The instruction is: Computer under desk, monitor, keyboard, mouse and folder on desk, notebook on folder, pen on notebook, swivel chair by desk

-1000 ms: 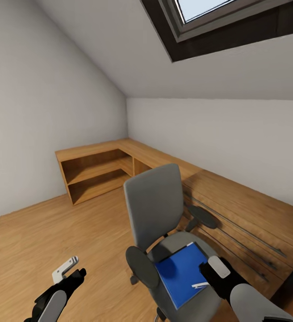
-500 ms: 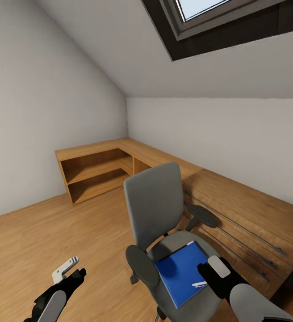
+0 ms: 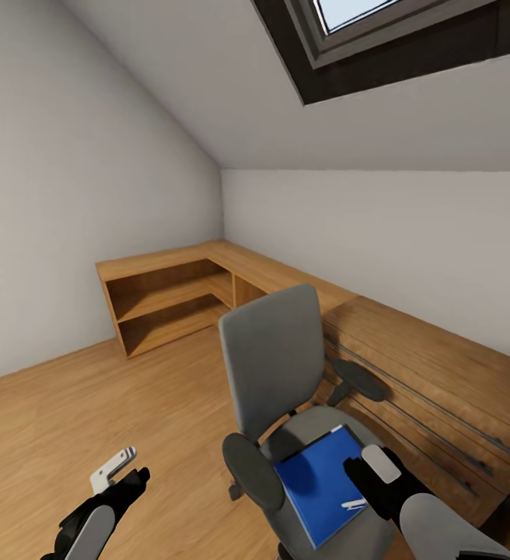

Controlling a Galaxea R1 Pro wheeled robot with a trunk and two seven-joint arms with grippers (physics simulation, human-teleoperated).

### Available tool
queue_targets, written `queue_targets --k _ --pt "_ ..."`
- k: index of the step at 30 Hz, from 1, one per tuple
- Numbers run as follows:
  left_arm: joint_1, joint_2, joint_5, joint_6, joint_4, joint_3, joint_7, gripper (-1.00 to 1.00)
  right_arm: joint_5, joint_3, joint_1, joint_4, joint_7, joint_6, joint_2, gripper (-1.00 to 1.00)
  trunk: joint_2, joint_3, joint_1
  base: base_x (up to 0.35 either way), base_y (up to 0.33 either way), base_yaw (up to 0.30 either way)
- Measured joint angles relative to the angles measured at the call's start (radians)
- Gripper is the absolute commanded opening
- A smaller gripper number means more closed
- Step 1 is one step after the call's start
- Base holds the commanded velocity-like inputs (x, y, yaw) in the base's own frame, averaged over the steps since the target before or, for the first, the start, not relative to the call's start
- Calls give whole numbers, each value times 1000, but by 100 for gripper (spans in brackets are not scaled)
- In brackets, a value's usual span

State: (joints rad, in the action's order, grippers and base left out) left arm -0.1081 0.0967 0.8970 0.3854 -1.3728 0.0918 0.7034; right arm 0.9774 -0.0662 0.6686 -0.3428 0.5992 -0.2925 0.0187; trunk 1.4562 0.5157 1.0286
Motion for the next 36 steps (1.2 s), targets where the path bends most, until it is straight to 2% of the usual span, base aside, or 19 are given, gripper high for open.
queue_targets --k 9,21,27,36 --pt "0 0 -2 0 -1 -2 5 100 0 1 0 1 0 -2 0 100 0 0 0 15 9 0" --pt "0 -4 -2 0 -1 0 7 100 0 -1 0 0 0 -1 1 100 84 38 46 0 0 0" --pt "0 -4 -1 0 0 0 5 100 0 -1 0 0 0 -1 2 100 84 38 46 0 0 0" --pt "0 -5 -1 0 0 1 6 100 0 -1 0 0 0 0 1 100 147 66 81 0 0 0"
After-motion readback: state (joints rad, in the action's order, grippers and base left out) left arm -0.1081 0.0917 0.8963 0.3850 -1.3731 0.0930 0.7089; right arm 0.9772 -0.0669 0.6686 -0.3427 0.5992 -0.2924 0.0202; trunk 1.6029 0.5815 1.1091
